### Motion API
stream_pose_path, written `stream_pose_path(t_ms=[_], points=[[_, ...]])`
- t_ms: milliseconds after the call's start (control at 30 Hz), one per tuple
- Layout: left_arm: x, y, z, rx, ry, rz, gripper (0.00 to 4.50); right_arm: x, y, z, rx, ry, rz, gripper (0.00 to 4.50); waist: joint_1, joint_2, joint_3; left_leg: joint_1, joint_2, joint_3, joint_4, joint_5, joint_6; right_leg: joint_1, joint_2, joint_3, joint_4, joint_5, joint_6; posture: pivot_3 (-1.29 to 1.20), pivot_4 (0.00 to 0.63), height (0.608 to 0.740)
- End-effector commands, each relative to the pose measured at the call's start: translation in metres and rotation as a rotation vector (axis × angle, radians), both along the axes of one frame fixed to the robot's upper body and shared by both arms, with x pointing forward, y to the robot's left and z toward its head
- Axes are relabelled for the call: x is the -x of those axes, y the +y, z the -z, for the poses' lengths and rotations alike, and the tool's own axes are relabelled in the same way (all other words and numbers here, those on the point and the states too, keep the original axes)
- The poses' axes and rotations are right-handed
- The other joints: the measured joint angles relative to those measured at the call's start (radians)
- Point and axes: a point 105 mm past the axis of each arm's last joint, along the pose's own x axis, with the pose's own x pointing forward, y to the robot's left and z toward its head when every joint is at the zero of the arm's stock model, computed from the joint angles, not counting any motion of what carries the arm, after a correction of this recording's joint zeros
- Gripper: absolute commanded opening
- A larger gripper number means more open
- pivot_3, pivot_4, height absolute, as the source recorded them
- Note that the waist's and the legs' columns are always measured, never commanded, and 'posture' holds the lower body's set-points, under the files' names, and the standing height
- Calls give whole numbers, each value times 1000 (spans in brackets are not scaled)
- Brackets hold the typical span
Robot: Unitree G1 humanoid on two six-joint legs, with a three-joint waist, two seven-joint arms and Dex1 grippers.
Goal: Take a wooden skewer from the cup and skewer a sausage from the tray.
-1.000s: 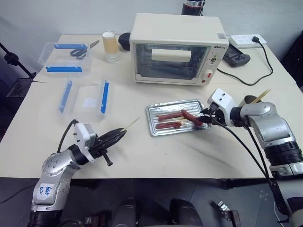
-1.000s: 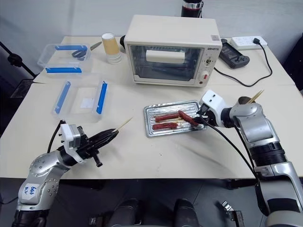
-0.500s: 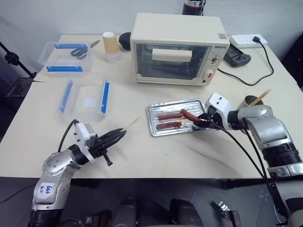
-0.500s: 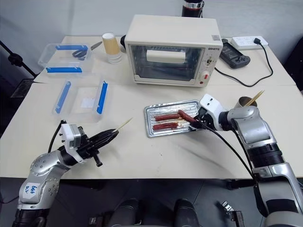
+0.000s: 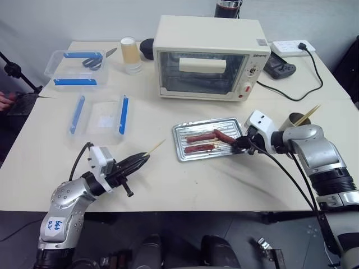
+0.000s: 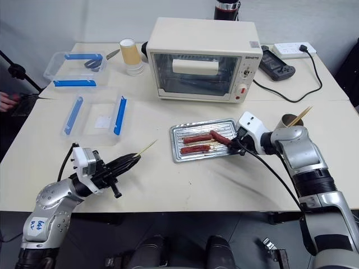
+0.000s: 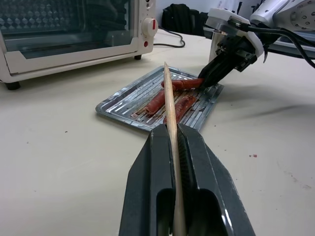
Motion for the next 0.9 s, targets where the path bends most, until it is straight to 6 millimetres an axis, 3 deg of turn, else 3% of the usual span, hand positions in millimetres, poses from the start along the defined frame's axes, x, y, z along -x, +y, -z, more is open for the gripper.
stream_pose_path(t_ms=[33, 133, 233, 467, 600, 800, 900], points=[[4, -2, -5, 10, -30, 8, 0, -1, 1, -14, -12, -49, -23, 297, 0, 0, 0, 0, 0, 0, 0, 0, 0, 0, 0, 0, 0, 0, 0, 0, 150, 740], [4, -3, -6, 8, -31, 10, 0, 5, 3, -25, -36, -90, -98, 297, 0, 0, 0, 0, 0, 0, 0, 0, 0, 0, 0, 0, 0, 0, 0, 0, 150, 740], [3, -2, -6, 0, -33, 16, 0, 6, -8, -39, -15, -145, -115, 297, 2, 0, 0, 0, 0, 0, 0, 0, 0, 0, 0, 0, 0, 0, 0, 0, 150, 740], [2, -4, -5, -40, -36, 69, 0, 32, -18, -74, 30, -255, -362, 297, 0, 0, 0, 0, 0, 0, 0, 0, 0, 0, 0, 0, -1, 0, 0, 0, 150, 740], [6, -17, -9, -95, -49, 195, 0, 54, 2, -89, -11, -266, -562, 297, -1, 0, 0, 0, 0, 0, 0, 0, 0, 0, 0, 0, -1, 0, 0, 0, 150, 740], [11, -32, -20, -137, -53, 339, 0, 82, 40, -92, -72, -249, -784, 297, -1, 0, 0, 0, 0, 0, 0, 0, 0, 0, 0, 0, 0, 0, 0, 0, 150, 740], [13, -37, -23, -160, -54, 390, 0, 91, 50, -90, -75, -238, -845, 297, 0, 0, 0, 0, 0, -1, 0, 0, 0, 1, 0, 0, 0, 0, 0, 0, 150, 740]])
